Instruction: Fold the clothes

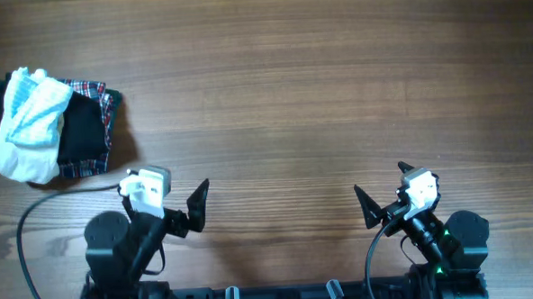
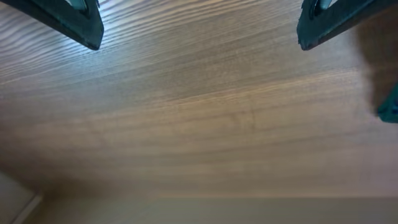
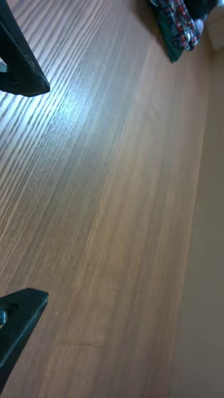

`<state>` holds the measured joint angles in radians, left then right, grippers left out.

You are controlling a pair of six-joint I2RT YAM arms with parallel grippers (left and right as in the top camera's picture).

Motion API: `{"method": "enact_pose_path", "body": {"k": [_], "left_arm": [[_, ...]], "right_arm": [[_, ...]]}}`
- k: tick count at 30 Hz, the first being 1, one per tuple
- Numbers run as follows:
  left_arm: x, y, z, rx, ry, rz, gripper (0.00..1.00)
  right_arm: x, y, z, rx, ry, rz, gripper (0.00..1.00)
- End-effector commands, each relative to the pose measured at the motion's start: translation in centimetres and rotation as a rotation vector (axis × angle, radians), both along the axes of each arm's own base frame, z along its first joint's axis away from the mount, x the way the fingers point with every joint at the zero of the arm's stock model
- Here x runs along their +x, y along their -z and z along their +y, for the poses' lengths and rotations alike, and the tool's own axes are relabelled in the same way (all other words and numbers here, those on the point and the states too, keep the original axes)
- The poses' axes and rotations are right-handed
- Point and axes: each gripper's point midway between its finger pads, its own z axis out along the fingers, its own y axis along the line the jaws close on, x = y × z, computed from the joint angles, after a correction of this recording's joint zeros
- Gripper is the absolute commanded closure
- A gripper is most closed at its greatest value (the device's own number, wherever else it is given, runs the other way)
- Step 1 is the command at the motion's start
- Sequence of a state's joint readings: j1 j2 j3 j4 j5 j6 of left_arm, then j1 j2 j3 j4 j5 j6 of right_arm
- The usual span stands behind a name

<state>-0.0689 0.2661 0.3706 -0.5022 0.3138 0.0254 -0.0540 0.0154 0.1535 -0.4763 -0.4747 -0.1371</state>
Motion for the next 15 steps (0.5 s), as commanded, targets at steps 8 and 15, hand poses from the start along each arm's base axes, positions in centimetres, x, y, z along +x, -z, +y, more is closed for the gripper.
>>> {"method": "enact_pose_path", "body": {"k": [8,15], "left_arm": [[0.1,0.4,0.4,0.004,-0.015,-0.229,0.0],[1.0,2.1,0.0,0.009,-0.008,-0.255,0.0]], "right_arm": [[-0.1,-0.3,0.3,-0.01,-0.024,-0.021,0.01],[-0.1,-0.3,0.3,-0.01,-0.024,-0.021,0.0]]}}
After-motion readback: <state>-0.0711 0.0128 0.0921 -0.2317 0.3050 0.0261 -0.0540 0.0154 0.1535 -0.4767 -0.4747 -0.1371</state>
